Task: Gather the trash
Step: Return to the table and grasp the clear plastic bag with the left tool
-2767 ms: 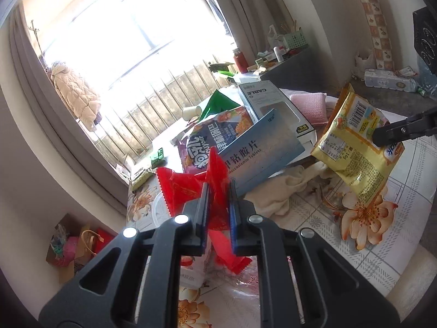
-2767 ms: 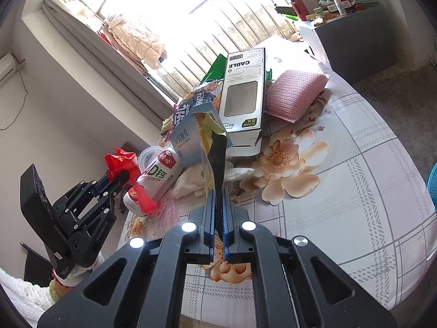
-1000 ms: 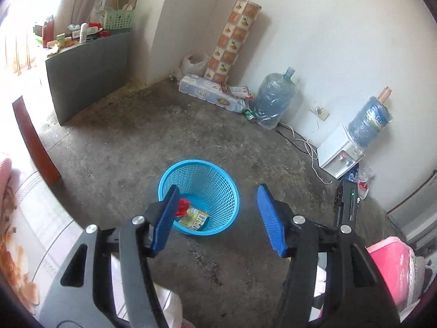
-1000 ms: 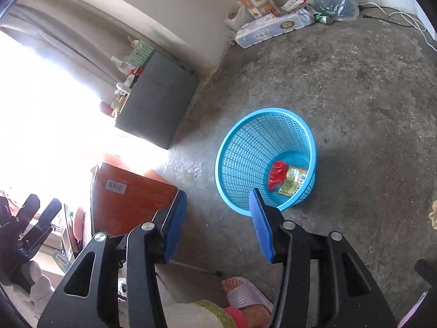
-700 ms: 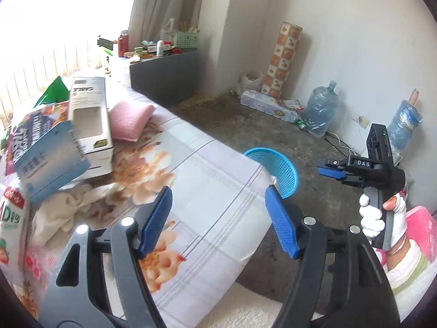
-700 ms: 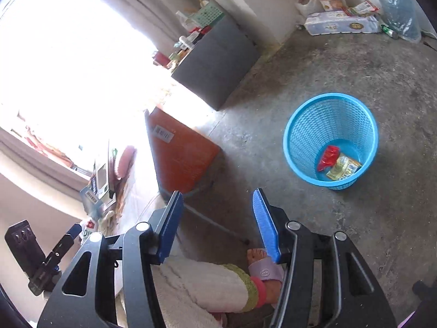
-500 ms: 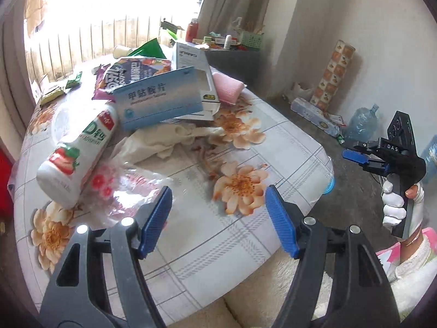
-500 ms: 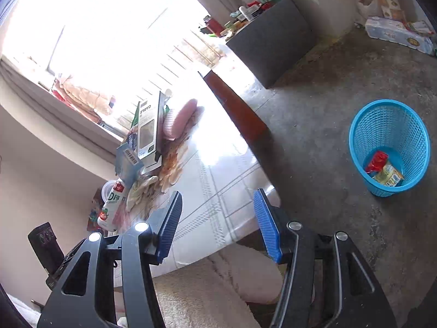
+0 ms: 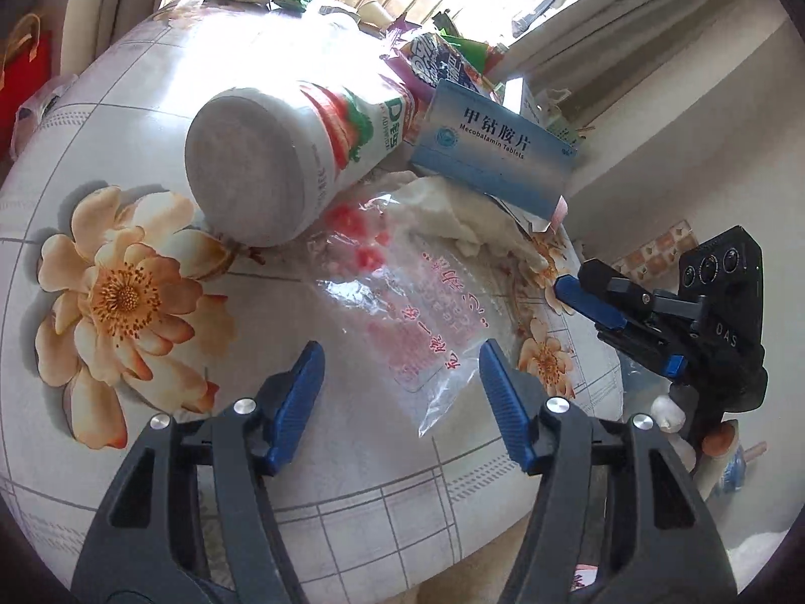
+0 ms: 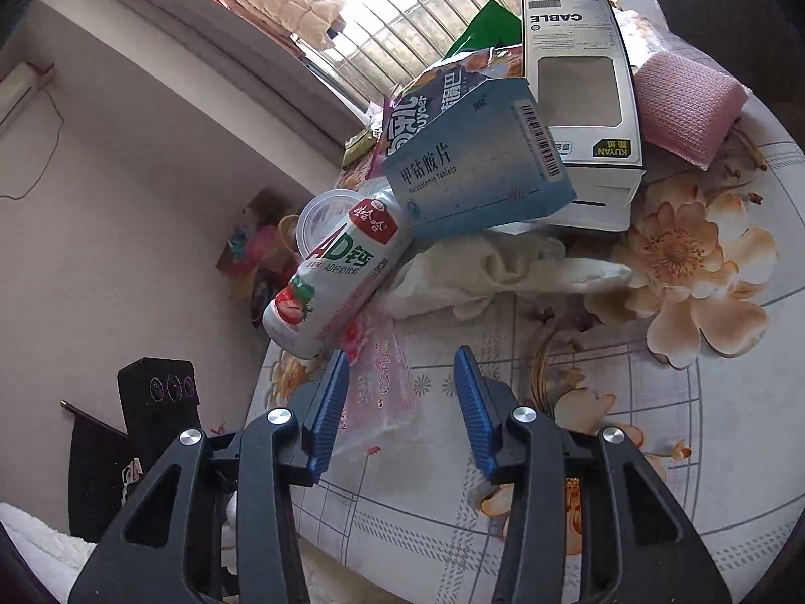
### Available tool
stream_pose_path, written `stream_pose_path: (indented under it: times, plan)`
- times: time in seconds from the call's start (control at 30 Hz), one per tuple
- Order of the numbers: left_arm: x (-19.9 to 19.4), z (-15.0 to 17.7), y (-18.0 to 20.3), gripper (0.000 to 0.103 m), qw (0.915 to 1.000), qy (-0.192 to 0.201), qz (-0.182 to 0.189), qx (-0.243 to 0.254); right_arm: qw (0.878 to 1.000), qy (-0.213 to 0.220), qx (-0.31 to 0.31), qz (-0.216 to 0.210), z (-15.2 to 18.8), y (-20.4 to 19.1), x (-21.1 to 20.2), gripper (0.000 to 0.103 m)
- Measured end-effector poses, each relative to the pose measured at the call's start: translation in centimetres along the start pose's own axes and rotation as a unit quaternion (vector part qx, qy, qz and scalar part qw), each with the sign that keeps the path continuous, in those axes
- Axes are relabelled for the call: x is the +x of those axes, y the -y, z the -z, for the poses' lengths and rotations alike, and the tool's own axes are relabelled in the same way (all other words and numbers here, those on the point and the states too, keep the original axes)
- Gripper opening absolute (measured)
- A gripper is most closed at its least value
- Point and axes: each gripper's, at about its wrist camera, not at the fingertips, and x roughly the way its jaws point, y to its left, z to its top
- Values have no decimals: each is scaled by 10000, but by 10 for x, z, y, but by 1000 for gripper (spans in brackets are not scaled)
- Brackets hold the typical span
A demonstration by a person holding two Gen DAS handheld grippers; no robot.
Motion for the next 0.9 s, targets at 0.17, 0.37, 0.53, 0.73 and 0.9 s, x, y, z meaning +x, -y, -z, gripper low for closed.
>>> stream_pose_path:
  times: [0.17,0.37,0.53,0.73,0.9]
  plan:
    - [10,-4,-6,53,9982,20,514,-322,9982,-594,74,17,0,0,44,23]
    - [11,-3,-17,39,9936,124,841,-740,9950,-929,275,-239,9,6,52,10]
    - [13,2,-23,22,9910,4,1014,-878,9922,-1115,364,-410,21,6,47,8]
    - [10,16,-8,7,9967,-150,699,-378,9912,-1308,95,-199,41,-7,35,8]
    - [3,17,7,3,9992,-115,177,333,9890,-1092,-875,473,22,-32,-1,11]
